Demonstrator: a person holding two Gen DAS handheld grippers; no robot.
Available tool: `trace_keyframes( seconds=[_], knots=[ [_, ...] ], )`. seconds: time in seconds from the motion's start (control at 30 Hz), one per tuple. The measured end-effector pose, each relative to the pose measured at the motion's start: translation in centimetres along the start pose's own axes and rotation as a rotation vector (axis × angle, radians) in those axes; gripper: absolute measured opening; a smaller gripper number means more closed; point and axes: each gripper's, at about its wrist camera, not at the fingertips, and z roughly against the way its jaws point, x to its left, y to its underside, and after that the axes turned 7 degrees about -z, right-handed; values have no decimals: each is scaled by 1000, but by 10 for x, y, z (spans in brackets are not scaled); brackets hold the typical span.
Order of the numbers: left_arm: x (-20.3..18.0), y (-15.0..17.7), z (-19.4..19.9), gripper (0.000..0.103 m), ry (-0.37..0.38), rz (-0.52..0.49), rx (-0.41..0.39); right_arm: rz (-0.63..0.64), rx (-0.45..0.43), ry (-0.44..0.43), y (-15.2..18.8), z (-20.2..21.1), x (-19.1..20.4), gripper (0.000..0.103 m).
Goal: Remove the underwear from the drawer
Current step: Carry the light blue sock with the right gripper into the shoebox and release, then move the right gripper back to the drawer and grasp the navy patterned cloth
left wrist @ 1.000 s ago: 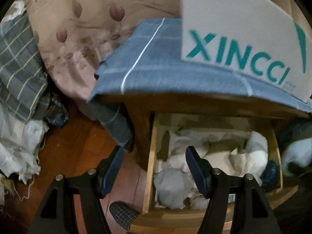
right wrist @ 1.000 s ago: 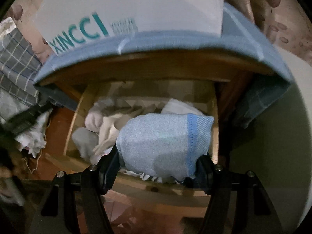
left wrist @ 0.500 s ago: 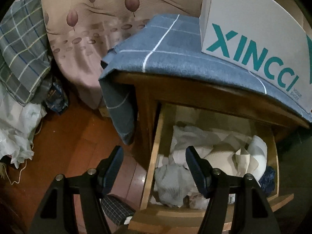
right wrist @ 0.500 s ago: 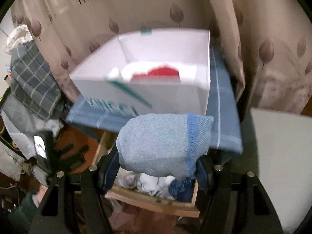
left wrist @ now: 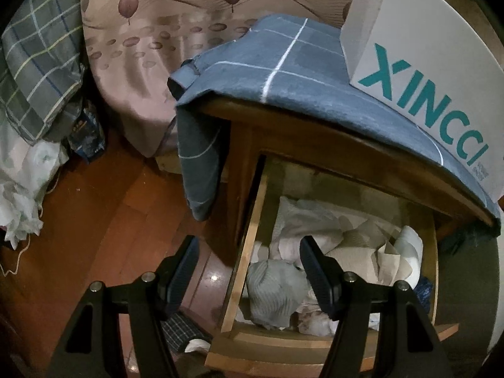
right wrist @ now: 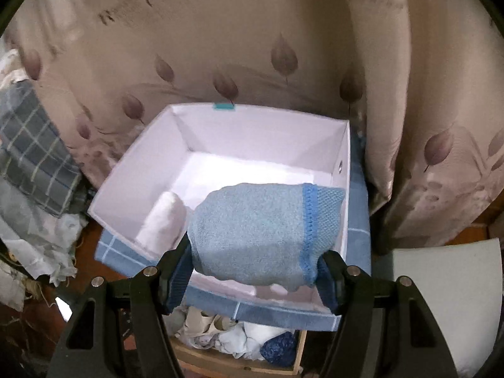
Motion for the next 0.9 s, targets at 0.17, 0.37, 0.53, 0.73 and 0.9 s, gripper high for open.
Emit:
trace_keyframes(
  seconds=[0.17,0.37,0.53,0.73,0.9],
  knots=[
    [-3,0,1,68,19,-11,2,-4,59,31,0,-33,0,65],
    [-11,1,1,68,27,-50,1,-16,72,64,3,-50,-4,69],
    [-13,1,0,68,23,-60,-2,-5,50,63,6,-46,-2,75],
    [-6,-1,-1,68,38,-15,5,-19,35,32,10,-25,-4,78],
    [-5,0,-2,68,34,-18,16,59,21,-5,37,17,4,78]
  ],
)
